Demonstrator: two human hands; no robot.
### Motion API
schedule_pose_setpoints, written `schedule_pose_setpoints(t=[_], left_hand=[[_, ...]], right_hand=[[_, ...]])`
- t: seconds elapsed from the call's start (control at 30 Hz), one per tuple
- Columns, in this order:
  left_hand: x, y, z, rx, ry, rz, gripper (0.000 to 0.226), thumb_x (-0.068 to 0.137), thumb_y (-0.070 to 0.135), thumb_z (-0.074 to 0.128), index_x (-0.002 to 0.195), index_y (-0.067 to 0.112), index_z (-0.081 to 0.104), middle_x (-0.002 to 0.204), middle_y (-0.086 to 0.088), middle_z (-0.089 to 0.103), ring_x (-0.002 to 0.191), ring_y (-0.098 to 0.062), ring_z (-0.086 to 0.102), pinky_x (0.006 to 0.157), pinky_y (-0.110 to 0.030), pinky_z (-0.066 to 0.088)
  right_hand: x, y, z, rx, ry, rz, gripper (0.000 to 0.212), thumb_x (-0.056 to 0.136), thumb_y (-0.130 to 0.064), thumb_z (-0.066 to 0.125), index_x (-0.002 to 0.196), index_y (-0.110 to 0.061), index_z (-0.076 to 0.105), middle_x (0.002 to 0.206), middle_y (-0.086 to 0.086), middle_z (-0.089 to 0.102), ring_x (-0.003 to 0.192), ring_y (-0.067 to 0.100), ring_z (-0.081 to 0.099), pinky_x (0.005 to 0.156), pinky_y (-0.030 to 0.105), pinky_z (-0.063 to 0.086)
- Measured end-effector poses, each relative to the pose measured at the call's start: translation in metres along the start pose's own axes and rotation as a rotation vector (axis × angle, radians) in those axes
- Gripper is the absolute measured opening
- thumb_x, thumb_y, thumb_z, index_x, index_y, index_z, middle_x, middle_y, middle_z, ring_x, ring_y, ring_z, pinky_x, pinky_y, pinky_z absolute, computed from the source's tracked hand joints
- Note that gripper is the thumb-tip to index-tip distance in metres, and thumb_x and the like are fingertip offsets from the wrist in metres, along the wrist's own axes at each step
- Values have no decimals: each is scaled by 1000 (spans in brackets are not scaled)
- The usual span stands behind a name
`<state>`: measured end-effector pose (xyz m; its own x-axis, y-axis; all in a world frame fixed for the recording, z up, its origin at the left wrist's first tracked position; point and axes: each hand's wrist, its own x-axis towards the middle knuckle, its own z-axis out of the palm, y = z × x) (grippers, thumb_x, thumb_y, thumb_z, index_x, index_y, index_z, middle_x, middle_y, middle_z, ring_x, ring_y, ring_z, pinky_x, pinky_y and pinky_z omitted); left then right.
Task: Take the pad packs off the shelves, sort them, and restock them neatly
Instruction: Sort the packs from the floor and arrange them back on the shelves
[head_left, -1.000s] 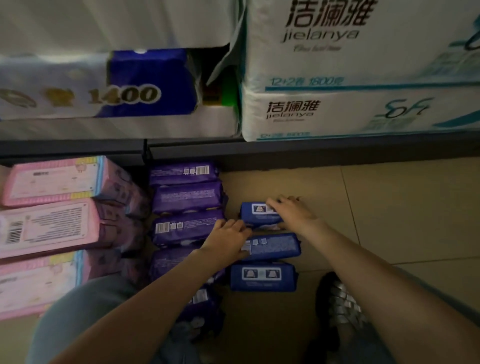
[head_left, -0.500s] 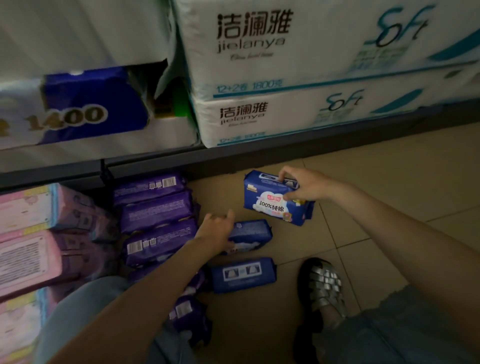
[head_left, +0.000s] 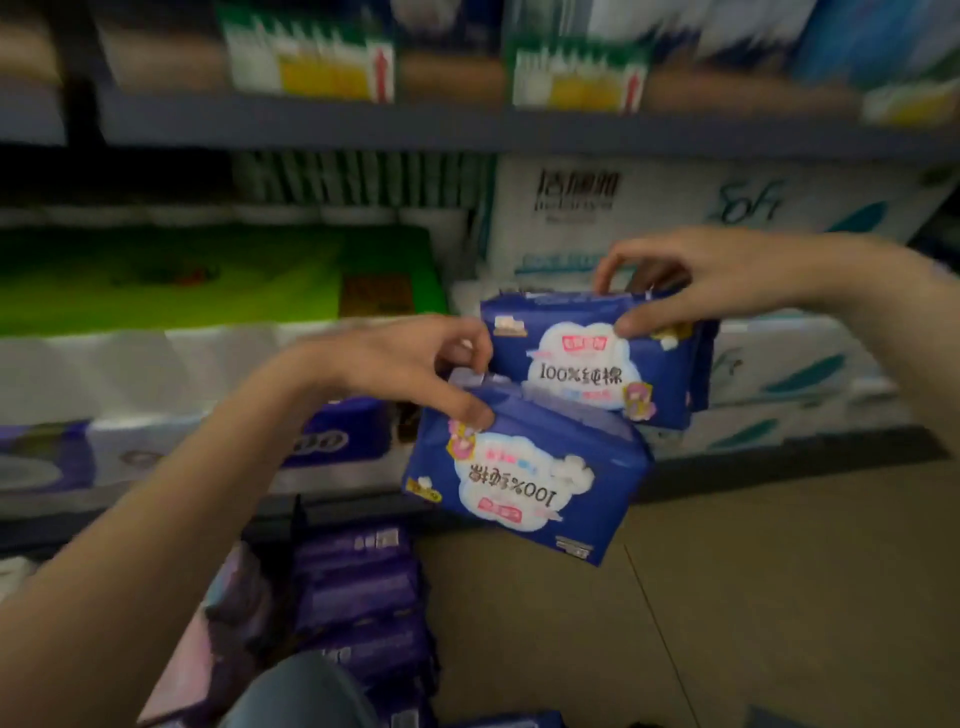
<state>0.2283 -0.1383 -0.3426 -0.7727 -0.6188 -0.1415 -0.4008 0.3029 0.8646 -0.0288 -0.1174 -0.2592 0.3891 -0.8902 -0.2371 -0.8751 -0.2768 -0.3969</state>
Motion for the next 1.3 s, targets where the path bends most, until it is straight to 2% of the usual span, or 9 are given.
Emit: schedule_pose_setpoints(t=[0.1, 0.23, 0.37, 0.5, 0.67, 0.9, 1.0, 1.07, 1.3], left_hand=[[-33, 60, -43, -33, 198, 162, 39, 54, 30, 78, 75, 22, 46, 74, 4, 60, 72, -6, 58, 60, -22, 48], [-76, 112, -88, -2, 512, 349, 46, 51, 35, 83, 77, 24, 48, 76, 5, 65, 73, -4, 59, 61, -16, 51], [-100, 132, -121, 47, 778, 388, 46, 53, 29, 81, 78, 19, 44, 66, 11, 67, 61, 1, 63, 52, -12, 48], [-101, 138, -152, 122, 884, 280, 44, 57, 30, 81, 78, 20, 43, 67, 12, 68, 66, 0, 65, 55, -14, 50], [-74, 140, -176, 319, 917, 106, 31, 74, 19, 74, 82, 19, 44, 85, 4, 62, 79, -9, 62, 61, -19, 53], [-29, 127, -201, 353, 998, 24, 26, 82, 19, 69, 78, 21, 43, 107, -4, 57, 100, -20, 55, 74, -33, 51], [-2, 119, -199, 298, 985, 108, 23, 83, 11, 67, 79, 20, 46, 107, -8, 62, 106, -26, 58, 92, -46, 48], [14, 112, -196, 467, 946, 73, 17, 83, 13, 68, 89, 18, 52, 109, -5, 62, 106, -23, 58, 95, -41, 46], [27, 97, -187, 1073, 909, -103, 46, 85, 17, 65, 127, 19, 47, 128, -4, 47, 116, -26, 44, 93, -35, 38]], right_hand=[[-19, -42, -60, -1, 211, -154, 41, 61, -49, 68, 96, -30, 59, 96, 11, 70, 89, 27, 66, 76, 37, 52], [-22, -83, -113, 79, 550, -340, 36, 68, -33, 69, 100, -22, 55, 93, 16, 64, 76, 21, 58, 55, 12, 48], [33, -116, -139, -78, 844, -440, 39, 78, -23, 73, 111, -14, 56, 101, 6, 60, 90, 17, 58, 71, 22, 45], [113, -132, -130, -171, 743, -341, 26, 91, -13, 55, 116, -7, 54, 119, 17, 60, 101, 22, 55, 87, 34, 43], [157, -102, -120, -604, 603, 7, 46, 96, -11, 47, 141, -11, 39, 144, 18, 35, 133, 35, 31, 109, 41, 29], [129, -105, -140, -69, 862, -262, 34, 98, -11, 41, 131, -11, 49, 128, 12, 55, 114, 27, 54, 87, 27, 41], [116, -99, -131, -426, 734, -355, 37, 96, -31, 49, 130, -16, 50, 128, 7, 55, 119, 23, 49, 95, 29, 35], [118, -93, -120, -686, 699, -258, 36, 92, -28, 53, 126, -16, 52, 126, 7, 56, 121, 24, 46, 103, 35, 29], [136, -93, -102, -747, 683, -135, 47, 85, 7, 50, 130, -4, 43, 122, 15, 55, 110, 32, 56, 70, 34, 39]])
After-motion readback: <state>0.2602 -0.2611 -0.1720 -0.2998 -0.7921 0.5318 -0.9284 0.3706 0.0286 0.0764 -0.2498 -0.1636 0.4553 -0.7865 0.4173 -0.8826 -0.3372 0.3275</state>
